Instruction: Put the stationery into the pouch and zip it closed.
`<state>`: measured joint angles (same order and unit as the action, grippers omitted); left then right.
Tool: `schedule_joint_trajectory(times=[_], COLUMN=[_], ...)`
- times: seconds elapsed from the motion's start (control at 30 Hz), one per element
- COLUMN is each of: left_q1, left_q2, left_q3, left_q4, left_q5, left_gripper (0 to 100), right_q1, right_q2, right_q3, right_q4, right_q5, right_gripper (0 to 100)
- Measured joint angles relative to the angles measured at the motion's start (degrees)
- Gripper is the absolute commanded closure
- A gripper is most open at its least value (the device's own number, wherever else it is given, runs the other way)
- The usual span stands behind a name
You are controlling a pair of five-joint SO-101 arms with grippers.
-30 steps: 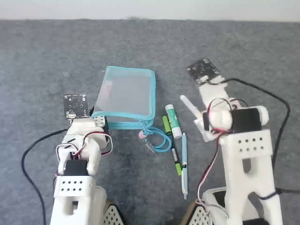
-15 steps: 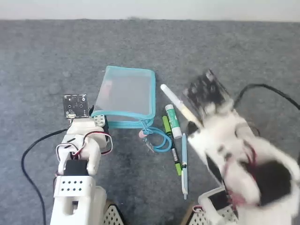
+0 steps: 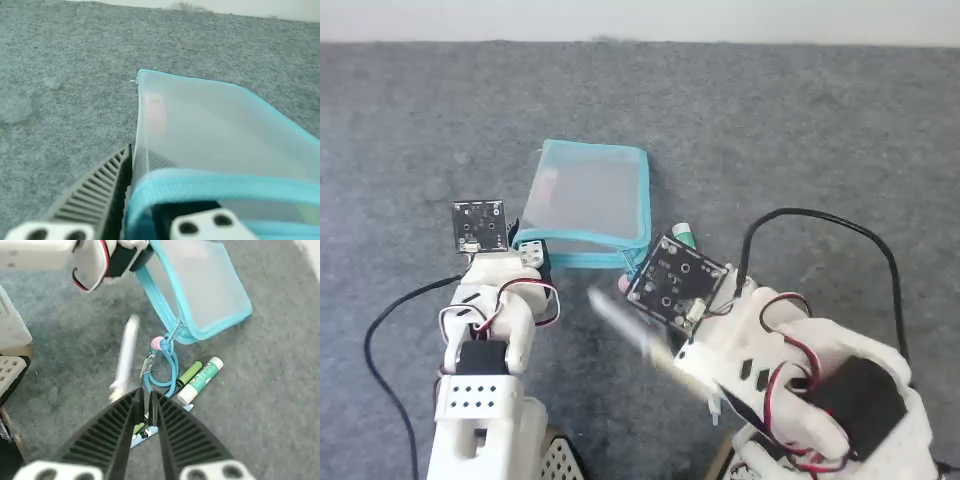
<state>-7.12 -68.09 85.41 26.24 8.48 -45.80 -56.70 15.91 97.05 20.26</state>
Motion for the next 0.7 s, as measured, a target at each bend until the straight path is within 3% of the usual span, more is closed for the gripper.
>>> schedule_joint_trajectory(times=[0.27, 0.7], left_q1=[0.0, 0.0], left_q2=[0.0, 0.0], left_q3=[0.0, 0.0], left_q4=[0.0, 0.0], left_q5=[0.0, 0.0], left_gripper=[99, 99], right_q1=[0.26, 0.35], right_q2=[0.35, 1.05], right_q3=[2.64, 38.33], right_q4=[-1.05, -19.69], right_q5=[0.35, 2.37], right_gripper=[98.6, 91.5])
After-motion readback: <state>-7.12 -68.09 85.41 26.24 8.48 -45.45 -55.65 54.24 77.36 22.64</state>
